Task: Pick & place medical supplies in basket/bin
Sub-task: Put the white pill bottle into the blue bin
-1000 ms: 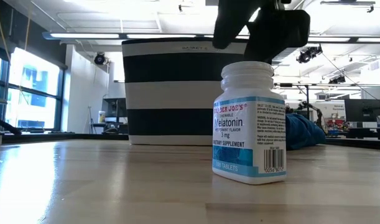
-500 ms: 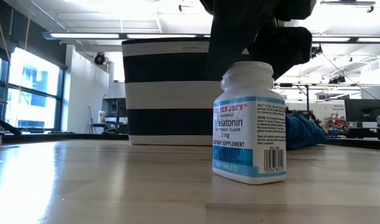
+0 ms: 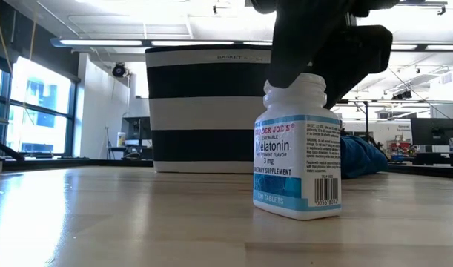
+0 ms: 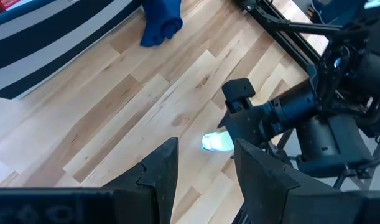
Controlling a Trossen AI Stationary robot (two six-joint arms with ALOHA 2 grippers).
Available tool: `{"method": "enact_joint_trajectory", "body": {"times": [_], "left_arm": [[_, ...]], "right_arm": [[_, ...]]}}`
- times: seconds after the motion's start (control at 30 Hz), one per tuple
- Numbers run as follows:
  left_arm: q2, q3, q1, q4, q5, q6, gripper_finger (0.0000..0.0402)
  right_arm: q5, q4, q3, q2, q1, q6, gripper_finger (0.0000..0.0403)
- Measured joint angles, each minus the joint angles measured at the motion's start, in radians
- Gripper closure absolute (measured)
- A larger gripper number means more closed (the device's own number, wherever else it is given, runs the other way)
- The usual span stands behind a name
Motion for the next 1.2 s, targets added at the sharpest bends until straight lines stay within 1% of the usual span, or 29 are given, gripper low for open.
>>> {"method": "enact_joint_trajectory", "body": {"times": [0.77, 1.07, 1.2], "left_arm": [[0.000, 0.000, -0.001, -0.007, -0.008, 0.014, 0.0213], [0.000, 0.000, -0.001, -0.007, -0.008, 0.022, 0.0213], [0.000, 0.000, -0.001, -0.007, -0.008, 0.022, 0.0213]], "right_arm": [[0.015, -0.003, 0.000, 0.000, 0.000, 0.004, 0.0182], [-0.021, -0.003, 0.000, -0.002, -0.001, -0.015, 0.0229], [-0.047, -0.002, 0.000, -0.008, -0.004, -0.029, 0.0228]]}}
